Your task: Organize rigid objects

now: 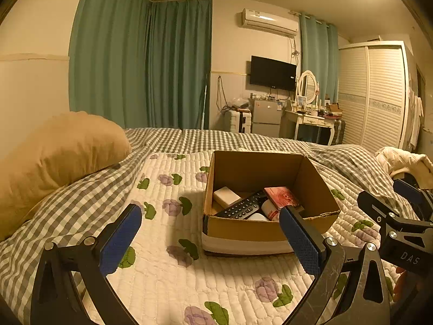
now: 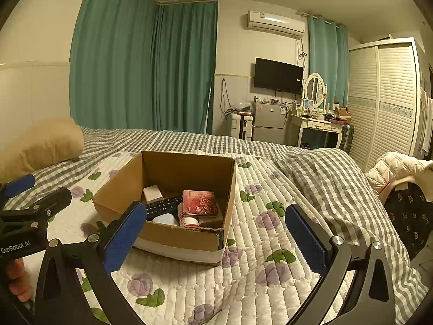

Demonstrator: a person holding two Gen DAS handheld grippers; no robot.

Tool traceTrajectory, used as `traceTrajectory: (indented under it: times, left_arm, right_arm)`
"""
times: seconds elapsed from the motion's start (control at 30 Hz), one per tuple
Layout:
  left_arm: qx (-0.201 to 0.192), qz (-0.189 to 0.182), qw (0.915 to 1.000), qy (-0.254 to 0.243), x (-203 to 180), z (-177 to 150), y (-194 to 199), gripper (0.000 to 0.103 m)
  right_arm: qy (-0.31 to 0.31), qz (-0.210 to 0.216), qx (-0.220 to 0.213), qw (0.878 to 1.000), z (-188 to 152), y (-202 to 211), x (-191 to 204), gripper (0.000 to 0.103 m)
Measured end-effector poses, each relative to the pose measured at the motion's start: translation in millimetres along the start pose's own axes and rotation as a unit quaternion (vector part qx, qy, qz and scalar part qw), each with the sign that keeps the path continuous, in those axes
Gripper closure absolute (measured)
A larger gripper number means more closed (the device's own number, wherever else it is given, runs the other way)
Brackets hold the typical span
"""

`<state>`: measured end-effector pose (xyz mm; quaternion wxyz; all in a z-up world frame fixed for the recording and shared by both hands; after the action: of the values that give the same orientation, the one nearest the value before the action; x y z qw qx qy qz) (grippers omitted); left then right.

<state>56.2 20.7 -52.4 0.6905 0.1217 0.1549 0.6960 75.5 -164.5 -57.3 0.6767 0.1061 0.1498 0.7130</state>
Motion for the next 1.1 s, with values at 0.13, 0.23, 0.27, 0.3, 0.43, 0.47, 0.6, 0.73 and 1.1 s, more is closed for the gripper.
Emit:
traceTrajectory:
  times: [0.13,0.23,0.27,0.3,0.43,0.47,0.6,0.73,1.1]
  left_arm:
    - [0.000,0.002,1.0000,-0.002,-0.2,0.1,0.2,0.000]
    - [0.000,0.002,1.0000,-0.002,-0.5,0.4,0.8,0.000]
    - [0.000,0.002,1.0000,-0.002,-0.3,0.5,0.7,0.000]
    - [0.001,0.002,1.0000,-0.001,-0.1,0.4,0.5,0.000]
    - [0.000,0.007,1.0000,0.001,1.5,0.3,1.0,0.000]
    - [0.000,0.007,1.0000,0.000,1.6,0.2,1.1,0.000]
    - [0.000,0.008,1.0000,-0.004,1.5,0.0,0.8,0.000]
    - [-0.002,0.010,0.9999,-0.007,2.2,0.3,1.1,0.000]
    - [0.001,0.009,0.9999,-0.011,-0.1,0.3,0.4,0.000]
  right_arm:
    - [0.000,-0.001,0.001,1.000,-0.5,-0.8,-0.5,0.000]
    - [0.001,-0.001,0.002,1.000,-0.6,-1.0,-0.4,0.000]
    - [0.001,-0.001,0.003,1.000,-0.9,-1.3,-0.5,0.000]
    - [0.002,-0.001,0.004,1.000,-1.5,-1.5,-0.8,0.000]
    - [0.002,-0.002,0.004,1.000,-1.8,-1.4,-1.4,0.000]
    - [0.002,-0.001,0.004,1.000,-1.6,-1.5,-1.0,0.000]
    - [0.001,-0.001,0.005,1.000,-2.7,-1.8,-2.1,0.000]
    - [0.002,-0.001,0.006,1.000,-2.8,-2.4,-2.3,0.000]
    - [0.001,-0.001,0.007,1.000,-2.8,-2.7,-2.7,0.000]
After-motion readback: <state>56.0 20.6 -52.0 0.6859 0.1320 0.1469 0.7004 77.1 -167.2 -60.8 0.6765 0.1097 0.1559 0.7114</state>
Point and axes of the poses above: each gripper's, at about its wrist camera, not at the fingertips, and y roughly against the way its jaws point, x to its left, z to its top, the point moved 2 cm from there along -y, roughly the way its jaws point, and after that the axes turned 3 degrees about -z, right-handed, at the moved point
